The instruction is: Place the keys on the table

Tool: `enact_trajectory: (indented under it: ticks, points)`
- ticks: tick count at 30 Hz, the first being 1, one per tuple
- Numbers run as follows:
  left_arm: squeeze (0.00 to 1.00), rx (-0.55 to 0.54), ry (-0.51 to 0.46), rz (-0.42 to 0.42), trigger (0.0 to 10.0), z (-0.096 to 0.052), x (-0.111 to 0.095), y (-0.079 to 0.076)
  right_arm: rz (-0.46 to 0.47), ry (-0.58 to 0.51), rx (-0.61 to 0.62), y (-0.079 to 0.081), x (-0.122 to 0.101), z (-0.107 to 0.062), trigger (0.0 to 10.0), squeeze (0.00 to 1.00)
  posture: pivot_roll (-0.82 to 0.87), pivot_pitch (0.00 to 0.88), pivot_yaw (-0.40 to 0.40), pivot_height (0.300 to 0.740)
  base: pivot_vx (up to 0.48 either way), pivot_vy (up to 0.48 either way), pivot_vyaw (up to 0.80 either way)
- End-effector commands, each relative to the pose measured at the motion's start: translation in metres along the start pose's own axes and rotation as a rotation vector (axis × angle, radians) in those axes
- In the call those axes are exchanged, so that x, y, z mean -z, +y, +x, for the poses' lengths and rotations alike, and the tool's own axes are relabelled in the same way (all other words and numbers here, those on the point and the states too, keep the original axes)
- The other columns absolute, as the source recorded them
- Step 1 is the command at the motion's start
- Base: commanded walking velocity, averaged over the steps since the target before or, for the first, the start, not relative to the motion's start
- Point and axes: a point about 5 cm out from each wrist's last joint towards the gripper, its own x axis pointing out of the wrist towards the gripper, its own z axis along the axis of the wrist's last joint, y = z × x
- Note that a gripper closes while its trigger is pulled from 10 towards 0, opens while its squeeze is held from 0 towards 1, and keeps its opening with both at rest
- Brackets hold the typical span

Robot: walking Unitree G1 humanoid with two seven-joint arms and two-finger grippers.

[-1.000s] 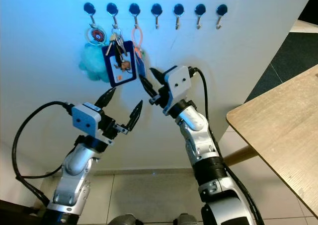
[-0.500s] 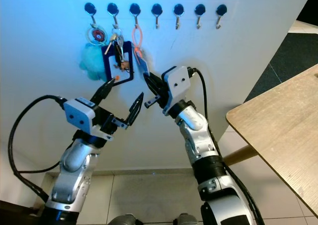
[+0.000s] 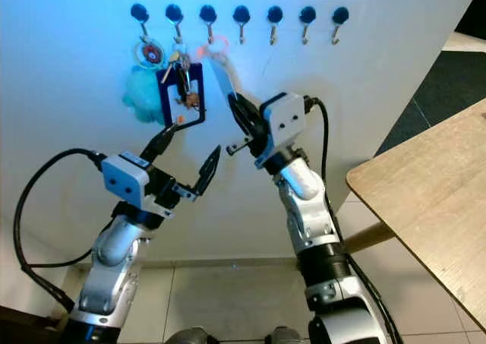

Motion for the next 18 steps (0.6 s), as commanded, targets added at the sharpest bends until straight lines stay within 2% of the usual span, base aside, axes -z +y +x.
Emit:
enact_trajectory:
  ticks: [1,7,18]
  points:
    - [0.0,0.019,0.022,0.007,10.0,-0.004,0.002,-0.002,-0.004,-0.022,0.0,0.003,-0.006,0.0,0.0,0.0,0.03,0.103,-0.017,0.74,0.0,0.0,0.0]
    - [0.0,0.03,0.023,0.007,10.0,-0.002,0.002,-0.003,-0.001,-0.059,-0.027,0.013,-0.015,0.003,0.0,0.0,0.03,0.104,-0.013,0.74,0.0,0.0,0.0]
    - [0.0,0.029,0.022,0.012,10.0,-0.002,0.002,-0.004,-0.008,-0.098,-0.064,0.02,-0.027,0.009,0.0,0.0,0.03,0.101,-0.019,0.74,0.0,0.0,0.0]
